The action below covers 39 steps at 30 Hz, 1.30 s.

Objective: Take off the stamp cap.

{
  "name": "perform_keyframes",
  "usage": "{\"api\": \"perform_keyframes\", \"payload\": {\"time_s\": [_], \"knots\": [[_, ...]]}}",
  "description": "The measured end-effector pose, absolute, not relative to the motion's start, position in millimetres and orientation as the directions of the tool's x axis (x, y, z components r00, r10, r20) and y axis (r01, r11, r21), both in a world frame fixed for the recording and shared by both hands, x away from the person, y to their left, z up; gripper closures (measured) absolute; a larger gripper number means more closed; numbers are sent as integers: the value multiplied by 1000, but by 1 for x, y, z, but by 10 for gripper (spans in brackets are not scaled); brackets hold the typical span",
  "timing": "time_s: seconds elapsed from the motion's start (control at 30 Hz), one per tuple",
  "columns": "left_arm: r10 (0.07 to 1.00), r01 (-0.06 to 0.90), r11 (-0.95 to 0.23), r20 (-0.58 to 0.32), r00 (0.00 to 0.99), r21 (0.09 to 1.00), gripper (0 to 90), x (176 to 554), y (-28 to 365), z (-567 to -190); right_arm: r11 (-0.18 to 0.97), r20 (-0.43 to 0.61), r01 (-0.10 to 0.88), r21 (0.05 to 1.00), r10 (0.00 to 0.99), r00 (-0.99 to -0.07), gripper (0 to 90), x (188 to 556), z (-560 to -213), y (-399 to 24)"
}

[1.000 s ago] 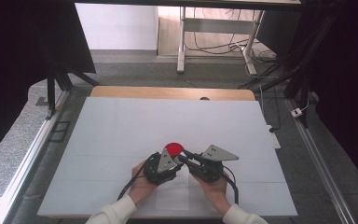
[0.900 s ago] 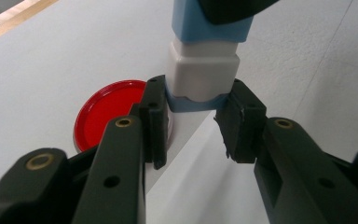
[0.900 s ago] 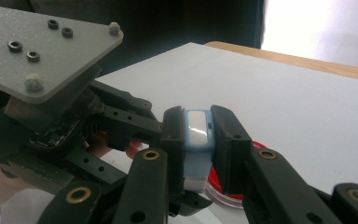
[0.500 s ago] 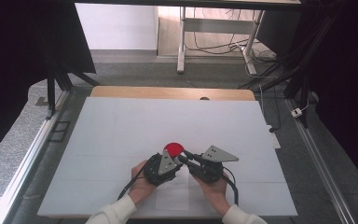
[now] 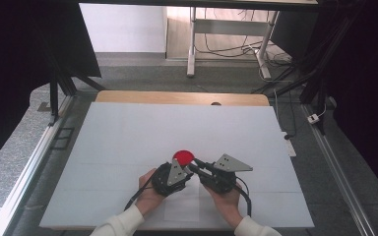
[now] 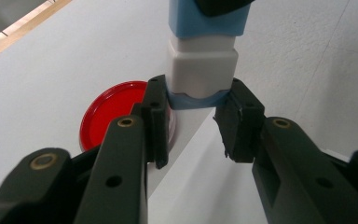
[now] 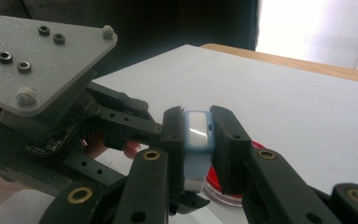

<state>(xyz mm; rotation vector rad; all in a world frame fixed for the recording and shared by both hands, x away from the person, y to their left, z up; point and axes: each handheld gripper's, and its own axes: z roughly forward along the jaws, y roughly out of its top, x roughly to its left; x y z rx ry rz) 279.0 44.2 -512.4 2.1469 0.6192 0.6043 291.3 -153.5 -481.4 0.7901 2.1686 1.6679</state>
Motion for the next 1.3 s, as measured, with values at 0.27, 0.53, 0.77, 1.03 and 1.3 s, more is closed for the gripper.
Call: {"api": "perform_keyframes", "payload": {"time_s": [0.27,0.53,0.77,1.03,1.3], "knots": [[607,226,-546,195,770,807,655,279,46,-513,165,113,257,952,594,-797,749,290,-482,-154],[599,210,-563,220,770,799,657,278,45,-515,176,112,263,949,589,-800,749,292,-481,-154],[595,206,-573,230,770,793,658,279,44,-515,185,115,271,945,587,-802,749,293,-481,-154],[606,220,-540,194,772,812,657,279,46,-515,175,112,263,949,593,-797,749,291,-481,-155],[595,195,-571,238,768,798,658,278,46,-516,181,113,269,946,592,-798,749,291,-482,-154]]}}
